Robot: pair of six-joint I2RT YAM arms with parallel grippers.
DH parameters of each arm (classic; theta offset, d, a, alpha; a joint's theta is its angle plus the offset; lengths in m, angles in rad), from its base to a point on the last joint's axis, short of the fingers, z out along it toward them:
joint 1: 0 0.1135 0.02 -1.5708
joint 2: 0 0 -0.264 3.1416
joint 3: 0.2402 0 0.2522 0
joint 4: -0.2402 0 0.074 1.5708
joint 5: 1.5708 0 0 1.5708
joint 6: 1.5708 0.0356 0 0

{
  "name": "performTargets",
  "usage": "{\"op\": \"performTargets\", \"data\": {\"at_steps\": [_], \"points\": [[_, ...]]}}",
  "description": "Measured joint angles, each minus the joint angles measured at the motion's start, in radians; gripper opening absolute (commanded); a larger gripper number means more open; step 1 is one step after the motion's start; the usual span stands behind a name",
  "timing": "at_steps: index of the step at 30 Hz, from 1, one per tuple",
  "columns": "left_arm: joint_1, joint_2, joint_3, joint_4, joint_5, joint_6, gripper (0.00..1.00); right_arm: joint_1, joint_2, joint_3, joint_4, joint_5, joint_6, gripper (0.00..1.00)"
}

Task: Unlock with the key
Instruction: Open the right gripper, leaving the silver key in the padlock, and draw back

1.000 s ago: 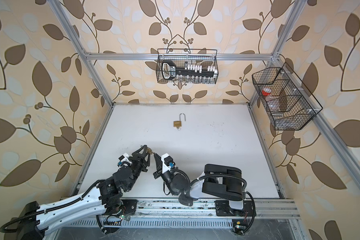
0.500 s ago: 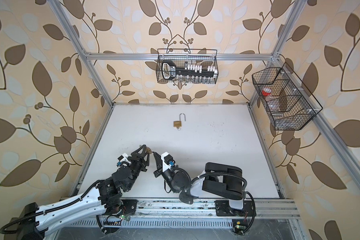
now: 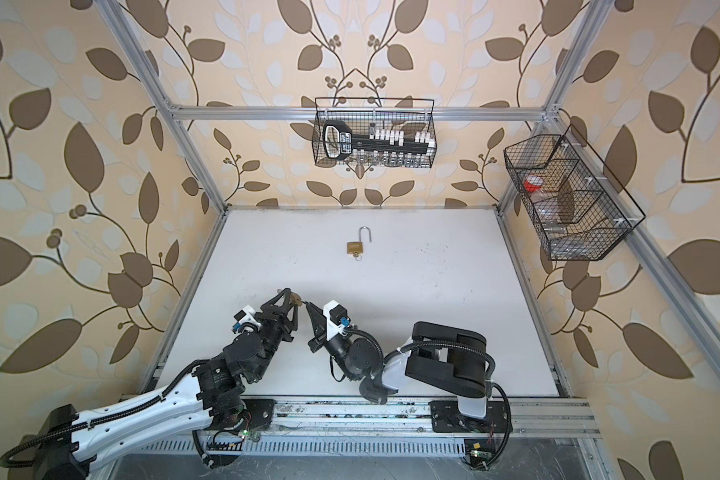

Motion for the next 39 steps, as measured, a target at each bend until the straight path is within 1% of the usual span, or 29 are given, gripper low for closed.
{"op": "performTargets", "data": {"at_steps": [4,8,10,14,24,25,26,27,30,34,39], "points": [[0.007,0.005,0.0,0.0,-0.002,0.009,0.0,-0.023,0.0,0.0,-0.008,-0.051,0.014,0.0],[0.005,0.003,0.003,-0.003,0.075,0.039,0.0,-0.052,0.0,0.0,-0.039,-0.128,0.027,0.0],[0.007,-0.001,0.016,-0.035,0.08,0.057,0.0,-0.057,-0.001,0.0,-0.047,-0.144,0.025,0.0],[0.011,-0.003,0.051,-0.099,0.093,0.089,0.0,-0.057,-0.007,-0.002,-0.048,-0.148,0.02,0.0],[0.013,-0.004,0.082,-0.144,0.1,0.165,0.0,-0.059,-0.045,-0.003,-0.113,-0.153,0.039,0.0],[0.013,-0.006,0.083,-0.147,0.1,0.181,0.0,-0.059,-0.054,-0.003,-0.131,-0.154,0.047,0.06],[0.013,-0.01,0.084,-0.153,0.099,0.197,0.0,-0.059,-0.062,-0.003,-0.15,-0.158,0.058,0.14],[0.013,-0.015,0.086,-0.163,0.107,0.214,0.0,-0.059,-0.071,-0.003,-0.173,-0.161,0.065,0.17],[0.004,-0.027,0.117,-0.229,0.134,0.292,0.0,-0.057,-0.093,-0.014,-0.232,-0.164,0.085,0.22],[-0.003,-0.033,0.185,-0.292,0.151,0.394,0.0,-0.047,-0.143,-0.095,-0.268,-0.141,0.108,0.33],[0.002,0.003,0.256,-0.338,0.14,0.532,0.0,-0.04,-0.243,-0.232,-0.308,-0.103,0.119,0.35]]}}
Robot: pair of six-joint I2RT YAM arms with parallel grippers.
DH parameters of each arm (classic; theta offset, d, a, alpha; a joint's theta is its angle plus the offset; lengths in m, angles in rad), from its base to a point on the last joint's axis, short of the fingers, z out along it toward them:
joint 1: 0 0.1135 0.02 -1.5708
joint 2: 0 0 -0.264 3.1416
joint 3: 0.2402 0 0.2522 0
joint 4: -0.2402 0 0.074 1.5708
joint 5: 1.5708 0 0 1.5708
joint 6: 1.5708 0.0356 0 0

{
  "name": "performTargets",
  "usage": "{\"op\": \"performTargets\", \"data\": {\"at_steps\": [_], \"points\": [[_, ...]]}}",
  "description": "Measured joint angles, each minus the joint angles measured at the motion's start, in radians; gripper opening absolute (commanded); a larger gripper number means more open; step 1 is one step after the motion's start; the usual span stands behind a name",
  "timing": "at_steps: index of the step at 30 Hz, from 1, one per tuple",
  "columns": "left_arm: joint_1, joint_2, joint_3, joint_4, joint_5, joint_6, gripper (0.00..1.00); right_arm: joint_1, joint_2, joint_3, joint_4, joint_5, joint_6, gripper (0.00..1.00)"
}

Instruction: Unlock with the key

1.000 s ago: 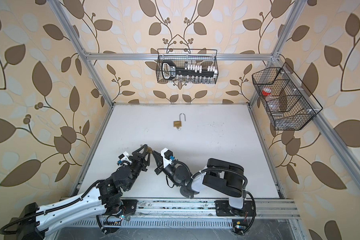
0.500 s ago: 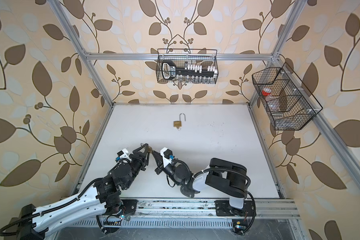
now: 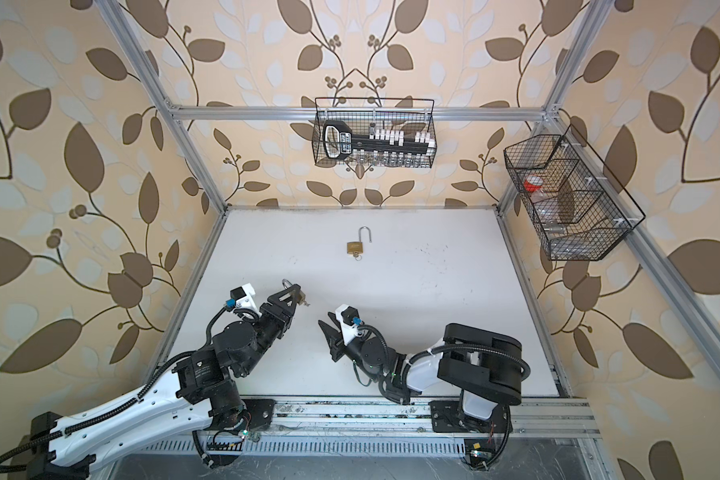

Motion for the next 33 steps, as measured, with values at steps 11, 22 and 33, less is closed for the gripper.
{"op": "performTargets", "data": {"at_steps": [11,22,33], "points": [[0.05,0.143,0.04,0.013,0.126,0.426,0.0,-0.182,-0.375,-0.056,-0.293,-0.201,0.088,0.32],[0.05,0.138,-0.007,0.103,0.23,0.553,0.0,-0.19,-0.296,-0.098,-0.301,-0.354,0.122,0.32],[0.05,0.112,-0.037,0.135,0.277,0.551,0.0,-0.114,-0.243,-0.05,-0.259,-0.356,0.106,0.32]]}}
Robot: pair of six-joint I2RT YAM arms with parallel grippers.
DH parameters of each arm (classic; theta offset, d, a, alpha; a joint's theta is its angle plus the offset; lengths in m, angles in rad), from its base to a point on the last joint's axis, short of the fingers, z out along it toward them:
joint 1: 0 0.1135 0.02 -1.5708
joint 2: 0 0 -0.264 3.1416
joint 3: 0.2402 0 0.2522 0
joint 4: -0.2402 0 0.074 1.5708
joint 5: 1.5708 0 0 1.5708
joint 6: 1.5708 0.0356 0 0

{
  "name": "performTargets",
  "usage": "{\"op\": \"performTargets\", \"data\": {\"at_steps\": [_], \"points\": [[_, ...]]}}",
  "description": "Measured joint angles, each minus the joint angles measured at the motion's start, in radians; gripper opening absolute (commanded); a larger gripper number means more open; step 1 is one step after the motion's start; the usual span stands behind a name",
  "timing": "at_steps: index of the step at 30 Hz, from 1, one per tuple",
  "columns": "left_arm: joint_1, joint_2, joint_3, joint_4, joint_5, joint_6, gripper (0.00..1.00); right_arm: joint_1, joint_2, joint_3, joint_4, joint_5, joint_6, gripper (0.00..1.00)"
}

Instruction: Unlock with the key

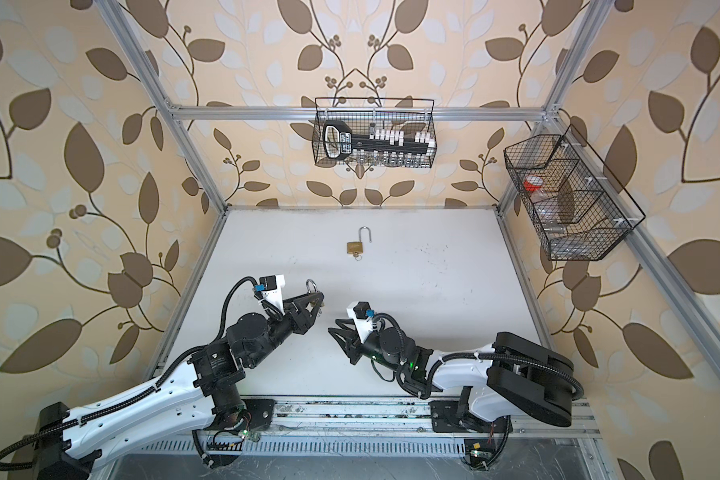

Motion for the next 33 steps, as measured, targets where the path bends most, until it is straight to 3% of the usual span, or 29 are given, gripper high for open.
{"op": "performTargets", "data": {"at_steps": [18,25,30,33], "points": [[0.0,-0.016,-0.049,0.031,0.007,-0.021,0.0,0.021,0.088,0.094,-0.01,0.048,0.003,0.27],[0.0,-0.024,-0.049,0.02,0.007,-0.015,0.0,0.022,0.092,0.105,-0.014,0.071,0.008,0.31],[0.0,-0.043,-0.052,-0.013,0.001,0.053,0.0,0.009,-0.008,0.067,-0.038,0.109,0.009,0.33],[0.0,-0.05,-0.085,0.005,0.0,0.117,0.0,-0.061,-0.092,0.07,-0.085,0.07,0.02,0.33]]}}
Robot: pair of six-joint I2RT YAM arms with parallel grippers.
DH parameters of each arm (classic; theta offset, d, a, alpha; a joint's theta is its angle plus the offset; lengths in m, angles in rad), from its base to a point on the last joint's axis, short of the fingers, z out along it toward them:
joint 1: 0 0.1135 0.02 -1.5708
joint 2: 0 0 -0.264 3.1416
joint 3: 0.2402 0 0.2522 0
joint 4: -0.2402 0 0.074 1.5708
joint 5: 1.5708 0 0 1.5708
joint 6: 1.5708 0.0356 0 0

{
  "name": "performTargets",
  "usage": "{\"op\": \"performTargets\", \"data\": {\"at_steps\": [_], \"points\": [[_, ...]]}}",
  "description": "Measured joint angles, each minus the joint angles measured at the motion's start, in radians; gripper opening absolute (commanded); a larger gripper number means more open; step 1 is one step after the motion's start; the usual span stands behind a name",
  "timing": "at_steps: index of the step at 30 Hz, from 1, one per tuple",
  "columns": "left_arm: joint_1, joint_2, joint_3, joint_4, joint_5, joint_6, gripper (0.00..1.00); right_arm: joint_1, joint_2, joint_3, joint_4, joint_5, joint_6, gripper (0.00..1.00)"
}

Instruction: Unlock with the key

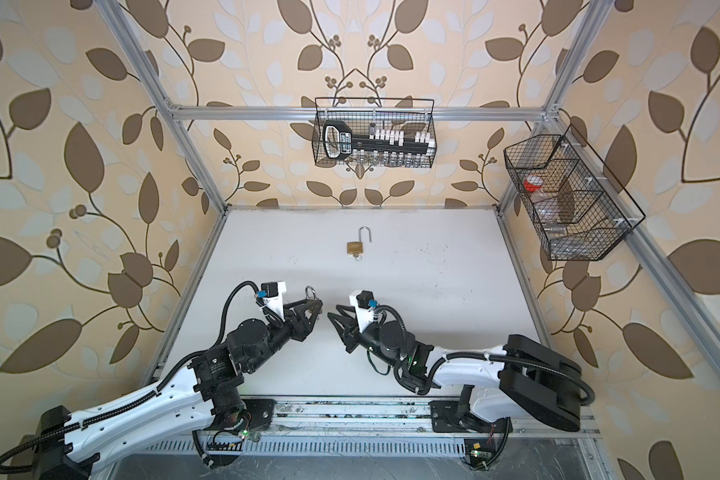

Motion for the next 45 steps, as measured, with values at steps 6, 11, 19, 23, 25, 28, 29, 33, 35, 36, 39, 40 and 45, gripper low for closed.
{"op": "performTargets", "data": {"at_steps": [6,11,19,23,25,28,29,33,35,36,39,40,45], "points": [[0.0,0.052,-0.069,0.065,0.011,0.099,0.0,-0.098,-0.009,0.173,-0.186,-0.161,0.003,0.34],[0.0,0.062,-0.072,0.129,0.017,0.147,0.0,-0.098,0.046,0.286,-0.308,-0.222,0.004,0.34],[0.0,0.064,-0.072,0.154,0.032,0.181,0.0,-0.1,0.104,0.301,-0.417,-0.232,0.016,0.31],[0.0,0.063,-0.072,0.158,0.034,0.185,0.0,-0.098,0.126,0.332,-0.425,-0.236,0.025,0.26],[0.0,0.063,-0.072,0.159,0.034,0.187,0.0,-0.096,0.146,0.351,-0.426,-0.239,0.032,0.19],[0.0,0.063,-0.072,0.158,0.029,0.189,0.0,-0.094,0.175,0.382,-0.427,-0.251,0.051,0.03],[0.001,0.063,-0.072,0.156,0.024,0.193,0.0,-0.091,0.181,0.388,-0.425,-0.253,0.051,0.0],[0.005,0.06,-0.072,0.149,0.021,0.199,0.06,-0.088,0.185,0.391,-0.424,-0.253,0.057,0.0],[0.005,0.047,-0.069,0.126,0.022,0.208,0.39,-0.091,0.185,0.388,-0.419,-0.264,0.06,0.0],[0.005,0.039,-0.066,0.11,0.023,0.216,0.51,-0.097,0.183,0.38,-0.407,-0.281,0.064,0.0],[0.004,-0.006,-0.051,0.062,0.043,0.267,0.76,-0.147,0.156,0.328,-0.356,-0.367,0.079,0.0],[0.005,-0.037,-0.051,0.058,0.053,0.289,0.8,-0.186,0.143,0.303,-0.344,-0.404,0.084,0.0],[0.005,-0.138,-0.051,0.072,0.118,0.4,0.8,-0.357,0.128,0.257,-0.293,-0.59,0.113,0.0]]}}
